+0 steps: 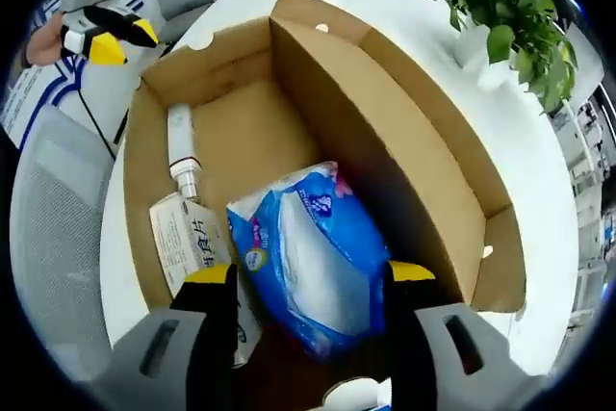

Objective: Operate the shoe box by opening the lid, removing the specified soft item, and placing it in the target area until the item is outside and the box remains undamaged.

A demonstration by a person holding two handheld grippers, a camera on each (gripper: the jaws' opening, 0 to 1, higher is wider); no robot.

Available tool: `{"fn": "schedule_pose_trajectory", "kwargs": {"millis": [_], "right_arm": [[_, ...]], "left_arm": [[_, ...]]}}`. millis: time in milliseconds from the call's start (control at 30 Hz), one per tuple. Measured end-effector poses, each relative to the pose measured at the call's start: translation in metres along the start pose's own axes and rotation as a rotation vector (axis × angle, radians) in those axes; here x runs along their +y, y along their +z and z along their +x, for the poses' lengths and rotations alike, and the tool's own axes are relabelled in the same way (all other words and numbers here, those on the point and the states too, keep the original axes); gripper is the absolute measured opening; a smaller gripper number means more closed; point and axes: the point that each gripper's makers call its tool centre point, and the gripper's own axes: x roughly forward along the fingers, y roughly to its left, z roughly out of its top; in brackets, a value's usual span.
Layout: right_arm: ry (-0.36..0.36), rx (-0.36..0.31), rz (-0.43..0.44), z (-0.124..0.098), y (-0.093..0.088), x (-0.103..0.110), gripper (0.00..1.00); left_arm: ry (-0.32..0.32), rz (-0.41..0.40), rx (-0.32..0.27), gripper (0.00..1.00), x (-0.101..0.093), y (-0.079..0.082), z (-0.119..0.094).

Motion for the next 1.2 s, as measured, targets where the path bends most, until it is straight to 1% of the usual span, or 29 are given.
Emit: {"fn": "schedule_pose_trajectory", "kwargs": {"millis": [233,300,367,467,533,600,667,833,967,1033,1067,1133,1167,1200], "right_arm": [[0.018,0.065,-0.07,0.015,-0.002,-0.001,0.59],[0.019,0.09,-0.12,0.021,-0.004,-0.003,0.59],[0.02,0.104,-0.144,0.026,-0.004,0.0,0.59],[0.025,0.118,-0.153,0.031,-0.005,0.003,0.59],[0.023,0.131,-0.161,0.033,-0.005,0.007,0.6],[0.021,0.14,-0.165,0.039,-0.004,0.005,0.61],[0.043,0.151,-0.16,0.04,-0.004,0.003,0.6],[0.051,0.134,-0.16,0.042,-0.005,0.004,0.6],[0.033,0.125,-0.147,0.039,-0.006,0.008,0.55],[0.023,0.121,-0.134,0.038,-0.007,0.009,0.47],[0.02,0.116,-0.119,0.035,-0.006,0.013,0.43],[0.012,0.111,-0.118,0.032,-0.006,0.019,0.37],[0.006,0.112,-0.115,0.032,-0.005,0.019,0.35],[-0.002,0.114,-0.103,0.031,-0.004,0.012,0.33]], "left_arm": [[-0.004,0.027,-0.004,0.31,0.005,0.006,0.009],[-0.005,0.027,-0.006,0.32,0.007,0.007,0.011],[-0.004,0.022,-0.011,0.31,0.01,0.008,0.012],[-0.001,0.019,-0.013,0.31,0.013,0.008,0.012],[0.0,0.016,-0.012,0.31,0.014,0.006,0.011],[0.001,0.013,-0.011,0.31,0.015,0.004,0.01],[0.003,0.008,-0.011,0.31,0.017,0.002,0.009],[0.004,0.007,0.001,0.31,0.014,-0.004,0.008],[0.0,0.008,0.002,0.31,0.011,-0.004,0.008],[0.0,0.006,-0.001,0.31,0.01,-0.002,0.007],[0.001,0.003,-0.006,0.31,0.009,0.0,0.006],[0.003,-0.01,-0.018,0.3,0.008,0.004,0.004],[0.003,-0.013,-0.021,0.3,0.007,0.005,0.004],[0.004,-0.016,-0.024,0.3,0.005,0.006,0.003]]}}
